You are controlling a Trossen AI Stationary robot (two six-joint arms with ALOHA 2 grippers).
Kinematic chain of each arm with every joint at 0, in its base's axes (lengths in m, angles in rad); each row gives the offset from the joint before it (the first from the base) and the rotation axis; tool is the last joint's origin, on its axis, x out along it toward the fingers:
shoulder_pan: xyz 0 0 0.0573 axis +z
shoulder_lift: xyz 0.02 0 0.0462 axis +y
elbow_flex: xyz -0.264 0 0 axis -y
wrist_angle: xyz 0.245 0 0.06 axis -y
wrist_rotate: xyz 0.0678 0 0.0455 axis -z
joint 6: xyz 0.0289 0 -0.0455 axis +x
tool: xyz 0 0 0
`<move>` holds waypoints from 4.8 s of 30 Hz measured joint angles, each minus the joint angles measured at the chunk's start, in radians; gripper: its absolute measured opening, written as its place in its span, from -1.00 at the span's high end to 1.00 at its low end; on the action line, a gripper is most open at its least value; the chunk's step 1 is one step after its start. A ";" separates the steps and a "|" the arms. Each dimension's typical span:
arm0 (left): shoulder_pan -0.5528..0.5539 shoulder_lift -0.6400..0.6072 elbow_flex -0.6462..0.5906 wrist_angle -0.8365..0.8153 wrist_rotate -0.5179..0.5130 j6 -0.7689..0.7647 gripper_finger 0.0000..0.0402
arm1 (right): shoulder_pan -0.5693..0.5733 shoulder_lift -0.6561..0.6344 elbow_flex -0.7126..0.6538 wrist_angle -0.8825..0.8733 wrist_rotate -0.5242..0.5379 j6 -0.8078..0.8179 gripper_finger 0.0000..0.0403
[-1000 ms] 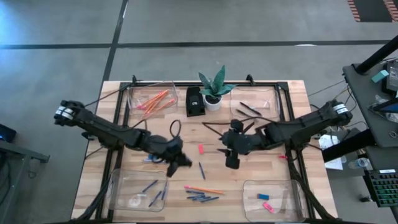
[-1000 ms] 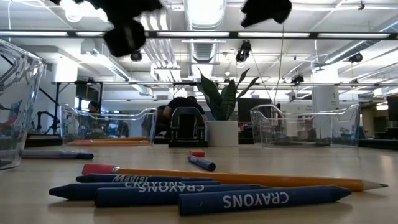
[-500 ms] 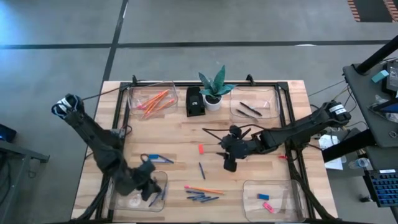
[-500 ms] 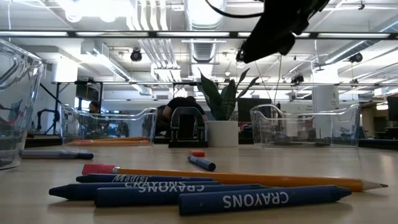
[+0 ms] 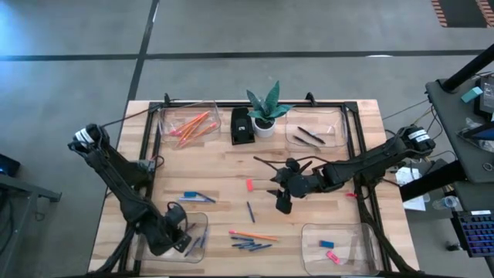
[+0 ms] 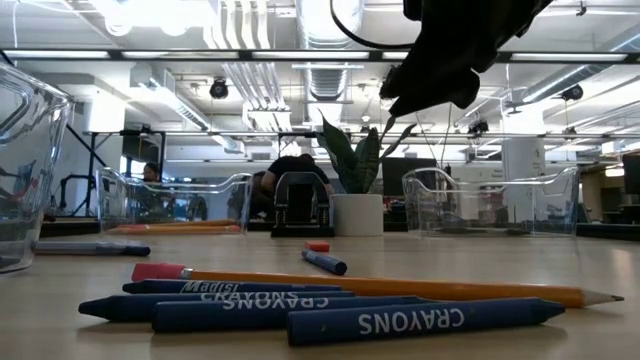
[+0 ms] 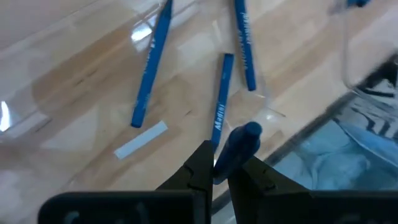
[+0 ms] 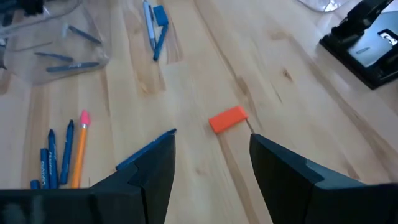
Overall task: Sort crayons/erasers/pens/pencils in bins
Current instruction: Put the blue crayon into the bottom left transparent bin
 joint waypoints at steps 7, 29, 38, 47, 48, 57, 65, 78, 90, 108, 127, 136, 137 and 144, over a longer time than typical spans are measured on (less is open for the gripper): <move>0.001 0.060 -0.004 -0.002 0.035 -0.014 0.92 | 0.000 0.000 0.000 0.016 0.000 0.000 0.01; 0.002 0.088 -0.010 0.000 0.038 -0.044 0.54 | 0.000 0.000 -0.004 0.013 0.000 -0.008 0.01; 0.002 0.012 -0.002 -0.003 0.046 -0.036 0.50 | 0.006 0.000 -0.047 0.073 0.049 0.117 0.01; 0.001 -0.091 0.002 -0.038 -0.149 0.074 0.49 | 0.021 0.000 -0.164 0.342 0.088 0.204 0.01; 0.001 -0.099 0.004 -0.038 -0.184 0.098 0.49 | 0.023 0.005 -0.164 0.343 0.090 0.211 0.01; 0.002 -0.129 0.031 -0.030 -0.481 0.337 0.49 | 0.028 0.182 -0.063 0.352 0.095 0.242 0.01; 0.002 -0.096 0.036 0.275 -0.908 0.834 0.49 | 0.028 0.397 0.168 0.068 0.049 0.444 0.01; 0.001 -0.043 0.036 0.842 -0.967 1.603 0.49 | 0.075 0.699 0.616 -0.364 0.018 0.588 0.02; 0.001 -0.040 0.036 0.872 -0.967 1.560 0.49 | 0.094 0.844 0.797 -0.540 0.041 0.593 0.21; 0.002 -0.040 0.035 0.869 -0.966 1.591 0.49 | 0.096 0.842 0.771 -0.527 0.037 0.447 0.92; 0.085 -0.035 0.034 0.700 -0.955 1.645 0.49 | 0.074 0.595 0.735 -0.542 0.131 0.024 0.93; 0.202 0.014 0.032 0.670 -0.820 1.639 0.49 | 0.049 0.375 0.664 -0.526 0.282 -0.158 0.93; 0.217 0.022 0.031 0.670 -0.816 1.639 0.49 | 0.043 0.353 0.652 -0.522 0.294 -0.171 0.93; 0.339 0.080 0.027 0.671 -0.822 1.710 0.49 | -0.027 0.232 0.487 -0.325 0.283 -0.356 0.93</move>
